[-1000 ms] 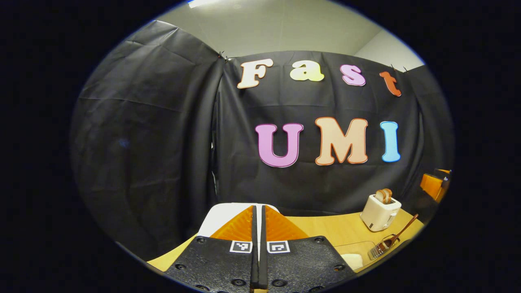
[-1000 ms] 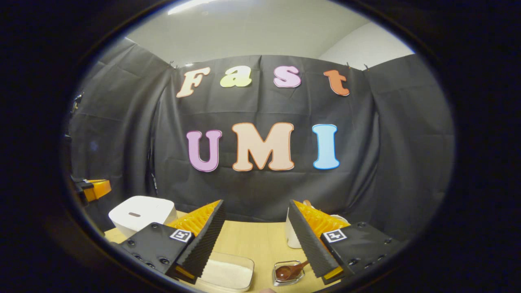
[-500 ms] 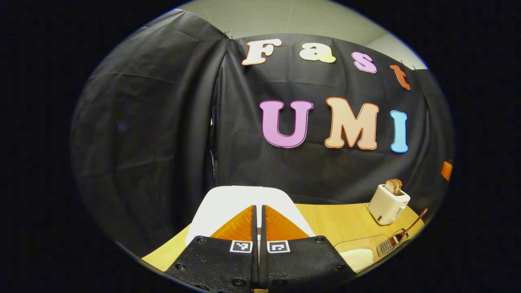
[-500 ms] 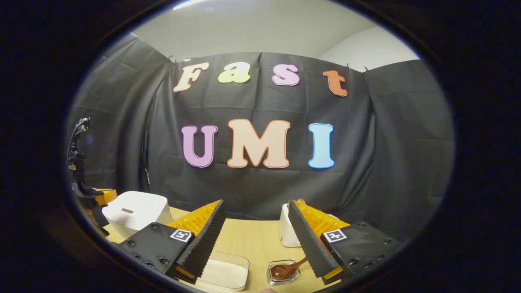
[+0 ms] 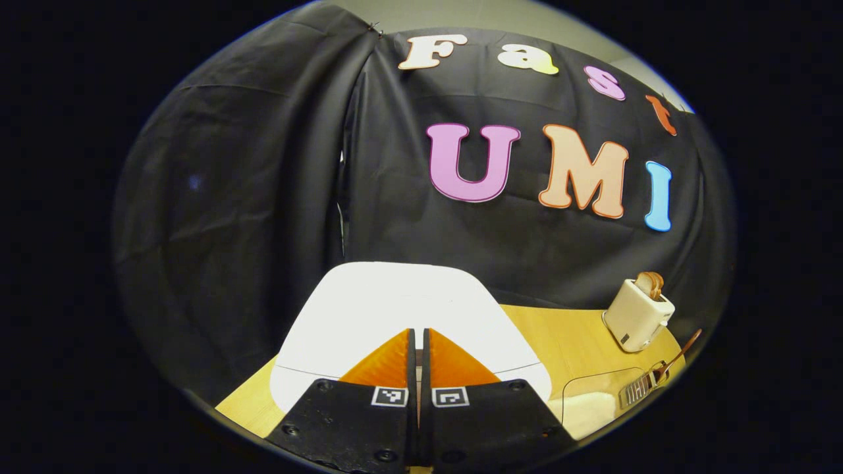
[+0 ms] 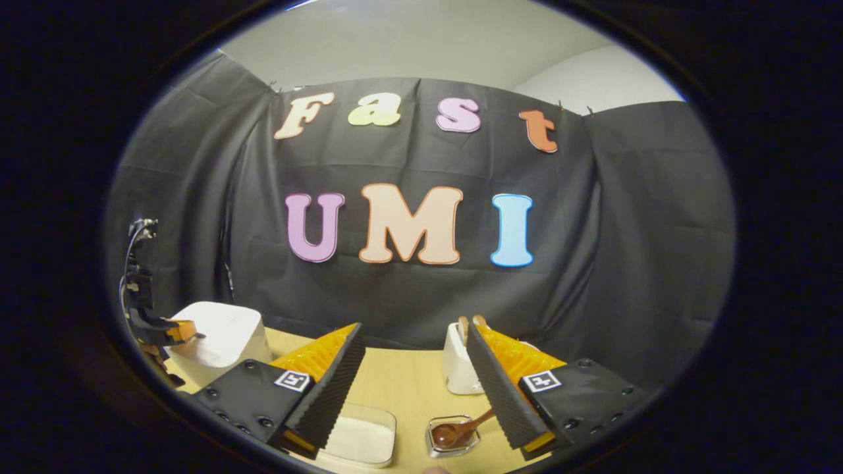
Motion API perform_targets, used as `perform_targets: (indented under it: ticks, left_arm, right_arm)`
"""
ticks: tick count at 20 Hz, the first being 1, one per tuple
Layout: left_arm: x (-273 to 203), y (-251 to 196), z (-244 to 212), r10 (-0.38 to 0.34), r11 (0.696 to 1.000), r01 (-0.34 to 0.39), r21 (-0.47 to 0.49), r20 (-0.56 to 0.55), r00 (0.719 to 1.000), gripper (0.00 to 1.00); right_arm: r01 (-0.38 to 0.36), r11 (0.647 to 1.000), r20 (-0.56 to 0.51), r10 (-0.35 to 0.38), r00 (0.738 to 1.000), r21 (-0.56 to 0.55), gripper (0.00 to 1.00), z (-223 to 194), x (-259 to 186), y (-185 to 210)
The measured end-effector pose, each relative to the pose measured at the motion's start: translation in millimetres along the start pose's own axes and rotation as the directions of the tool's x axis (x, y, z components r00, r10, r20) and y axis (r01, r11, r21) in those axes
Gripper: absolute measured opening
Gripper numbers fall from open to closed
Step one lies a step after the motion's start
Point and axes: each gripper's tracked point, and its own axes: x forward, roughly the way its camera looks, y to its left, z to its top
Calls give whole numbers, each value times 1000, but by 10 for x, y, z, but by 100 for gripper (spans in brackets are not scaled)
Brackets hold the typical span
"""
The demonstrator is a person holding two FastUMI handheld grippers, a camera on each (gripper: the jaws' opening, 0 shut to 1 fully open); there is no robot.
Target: Close the left gripper, press the button to open the rice cooker; take a wooden spoon from the chopstick holder with the right hand, scoop a spoonful of rice and pour it into the rice cooker, then put the wooden spoon back into the chopstick holder.
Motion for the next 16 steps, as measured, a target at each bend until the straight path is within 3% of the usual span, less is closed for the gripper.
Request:
perform_targets:
  ticks: [13, 14, 16]
  left_arm:
    - [-8, 10, 2, 17, 997, -19, 73, 29, 999, 0]
    - [-28, 21, 5, 18, 997, -20, 79, 22, 1000, 0]
    - [-68, 9, 126, 19, 996, -23, 89, 46, 999, 0]
  right_arm:
    - [4, 1000, 1, -4, 1000, 23, 96, -35, -60, -111]
    - [8, 1000, 5, -9, 1000, 24, 100, -21, -82, -148]
    - [20, 999, 8, -20, 1000, 30, 96, -17, -98, -228]
